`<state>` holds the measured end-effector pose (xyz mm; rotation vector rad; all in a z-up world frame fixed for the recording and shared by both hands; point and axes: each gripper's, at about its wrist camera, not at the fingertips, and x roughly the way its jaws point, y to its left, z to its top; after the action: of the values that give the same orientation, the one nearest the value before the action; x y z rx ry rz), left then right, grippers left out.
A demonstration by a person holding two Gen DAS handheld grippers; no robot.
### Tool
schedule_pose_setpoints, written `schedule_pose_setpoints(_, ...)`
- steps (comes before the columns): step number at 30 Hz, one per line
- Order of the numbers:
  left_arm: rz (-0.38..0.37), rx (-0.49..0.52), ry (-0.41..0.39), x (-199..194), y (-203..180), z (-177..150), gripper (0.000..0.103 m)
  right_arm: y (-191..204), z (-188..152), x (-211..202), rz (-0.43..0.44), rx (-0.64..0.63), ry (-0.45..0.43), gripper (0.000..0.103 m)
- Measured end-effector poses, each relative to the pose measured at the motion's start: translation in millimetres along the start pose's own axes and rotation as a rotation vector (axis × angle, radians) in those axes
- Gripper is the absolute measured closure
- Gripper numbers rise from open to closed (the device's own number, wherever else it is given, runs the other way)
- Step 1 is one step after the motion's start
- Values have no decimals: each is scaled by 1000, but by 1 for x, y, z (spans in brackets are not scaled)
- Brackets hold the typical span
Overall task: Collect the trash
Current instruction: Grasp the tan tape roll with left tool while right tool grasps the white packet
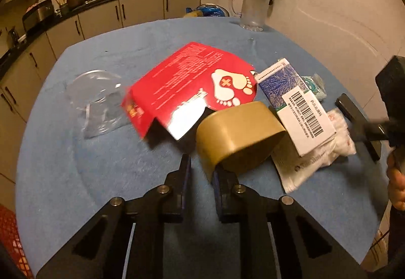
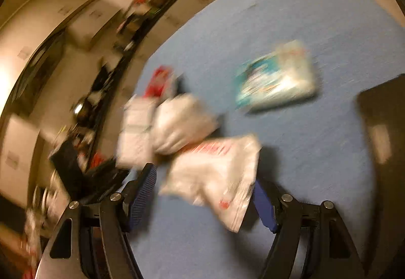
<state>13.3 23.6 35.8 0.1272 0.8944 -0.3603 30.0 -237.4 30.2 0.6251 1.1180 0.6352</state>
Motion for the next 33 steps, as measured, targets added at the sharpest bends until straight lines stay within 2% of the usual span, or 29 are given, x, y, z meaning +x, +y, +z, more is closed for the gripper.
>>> schedule_pose_setpoints(3, 5, -25, -5, -11, 7, -7, 87, 19, -12, -2, 70, -77, 66, 25)
schedule_pose_setpoints(7, 10, -30, -23, -20, 12, -8, 87, 32, -4, -21, -27, -197, 2, 23)
schedule_pose_setpoints(10, 13, -6, -8, -21, 9, -8, 86, 26, 11, -26, -98, -188, -28, 22)
schedule_pose_setpoints(11, 13, 7, -5, -21, 7, -7, 77, 26, 14, -27, -114, -192, -32, 22)
schedule_pose_setpoints(12, 15, 29, -4, -22, 4, -7, 58, 26, 17, -29, -131, -195, -41, 22)
schedule_pose_setpoints(14, 25, 48, -19, -21, -2, -5, 33, 19, 20, -33, -108, -179, -45, 22)
schedule_pose_setpoints(17, 22, 92, -45, -22, -10, 0, 33, 15, 22, -32, -106, -151, -38, 22)
schedule_pose_setpoints(23, 50, 148, -26, -2, -18, 13, 33, 7, 21, -28, -85, -104, -43, 22)
schedule_pose_setpoints(25, 52, 148, -16, 5, -17, 16, 36, 7, 20, -28, -86, -101, -46, 22)
schedule_pose_setpoints(27, 55, 150, -2, 10, -18, 18, 60, 10, 18, -27, -87, -107, -45, 22)
schedule_pose_setpoints(30, 27, 137, 14, 14, -19, 17, 80, 8, 18, -28, -76, -98, -46, 22)
schedule_pose_setpoints(32, 32, 132, 12, 16, -21, 18, 86, 6, 19, -26, -73, -89, -42, 22)
schedule_pose_setpoints(33, 35, 128, 5, 16, -22, 18, 92, 4, 19, -25, -68, -79, -41, 22)
